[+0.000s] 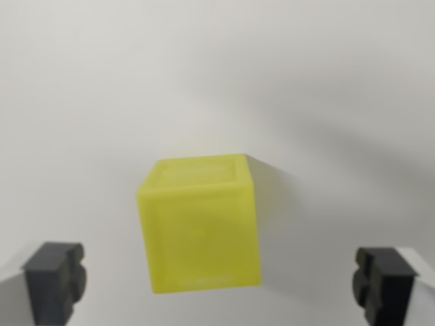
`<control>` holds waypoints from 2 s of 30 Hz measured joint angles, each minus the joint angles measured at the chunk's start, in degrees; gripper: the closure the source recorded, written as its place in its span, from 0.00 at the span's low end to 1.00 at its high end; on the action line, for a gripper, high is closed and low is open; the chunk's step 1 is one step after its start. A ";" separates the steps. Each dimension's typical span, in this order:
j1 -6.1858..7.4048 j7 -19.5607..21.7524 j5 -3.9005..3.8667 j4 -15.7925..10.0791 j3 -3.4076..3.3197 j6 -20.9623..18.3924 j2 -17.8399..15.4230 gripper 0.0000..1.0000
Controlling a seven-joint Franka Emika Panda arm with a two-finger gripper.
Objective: Pick yellow cube
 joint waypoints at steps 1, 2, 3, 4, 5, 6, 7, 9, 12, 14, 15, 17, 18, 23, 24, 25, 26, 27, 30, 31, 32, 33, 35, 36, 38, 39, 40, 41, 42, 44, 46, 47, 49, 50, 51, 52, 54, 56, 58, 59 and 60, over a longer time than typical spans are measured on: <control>-0.03 -0.30 0.00 -0.26 0.00 0.51 0.30 0.00; -0.05 -0.58 0.00 -0.49 0.00 0.95 0.58 0.00; -0.08 -0.88 0.00 -0.72 0.00 1.41 0.86 0.00; -0.11 -1.20 0.00 -0.97 0.00 1.93 1.18 0.00; -0.13 -1.47 0.00 -1.19 0.00 2.38 1.47 0.00; -0.15 -1.75 0.00 -1.40 0.00 2.84 1.77 0.00; -0.18 -2.08 0.00 -1.64 0.00 3.37 2.13 0.00; -0.23 -2.63 0.00 -2.03 0.01 4.28 2.73 0.00; -0.30 -3.51 0.00 -2.66 0.02 5.72 3.74 0.00; -0.35 -4.08 0.12 -3.02 0.05 6.65 4.33 0.00; -0.34 -4.26 0.27 -3.11 0.06 7.15 4.72 0.00; -0.31 -4.56 0.58 -3.08 0.08 7.99 5.67 0.00; -0.28 -4.75 0.78 -2.98 0.10 8.46 6.26 0.00; -0.13 -5.71 1.87 -2.40 0.20 10.46 8.91 0.00; -0.10 -5.96 2.16 -2.26 0.23 10.89 9.51 0.00; -0.07 -6.20 2.45 -2.12 0.27 11.29 10.07 0.00; -0.04 -6.42 2.69 -1.99 0.30 11.65 10.54 0.00; -0.01 -6.72 3.02 -1.83 0.35 12.08 11.16 0.00; 0.05 -7.55 4.00 -1.37 0.51 13.21 12.79 0.00; 0.07 -7.84 4.35 -1.20 0.58 13.59 13.33 0.00; 0.09 -8.14 4.71 -1.05 0.65 13.96 13.86 0.00; 0.10 -8.44 5.04 -0.91 0.71 14.25 14.33 0.00; 0.19 -9.01 5.69 -0.68 0.76 14.69 15.00 0.00; 0.27 -9.24 5.98 -0.61 0.75 14.79 15.17 0.00; 0.50 -9.66 6.46 -0.55 0.66 14.83 15.28 0.00; 1.87 -12.03 9.59 -0.44 0.03 14.75 15.34 1.00; 1.89 -12.03 9.59 -0.45 0.01 14.73 15.32 1.00; 1.92 -12.03 9.59 -0.47 -0.03 14.68 15.25 1.00; 1.98 -12.01 9.58 -0.51 -0.10 14.55 15.10 1.00; 2.20 -11.72 9.29 -0.70 -0.40 14.09 14.43 1.00; 2.38 -11.11 8.50 -1.01 -0.75 13.39 13.42 1.00; 2.39 -10.66 7.95 -1.17 -0.88 13.01 12.89 1.00; 2.21 -9.56 6.51 -1.49 -1.01 12.25 11.78 1.00; 2.02 -8.98 5.72 -1.65 -1.01 11.87 11.23 1.00; 1.77 -8.36 4.88 -1.81 -0.97 11.49 10.66 1.00; 1.50 -7.79 4.12 -1.96 -0.89 11.09 10.13 1.00; 0.94 -6.72 2.69 -2.23 -0.68 10.29 9.02 1.00; 0.46 -5.90 1.58 -2.49 -0.46 9.46 7.92 1.00; 0.11 -5.29 0.77 -2.72 -0.30 8.62 6.86 1.00; -0.03 -5.04 0.44 -2.83 -0.24 8.19 6.30 1.00; -0.14 -4.84 0.17 -2.93 -0.20 7.76 5.77 1.00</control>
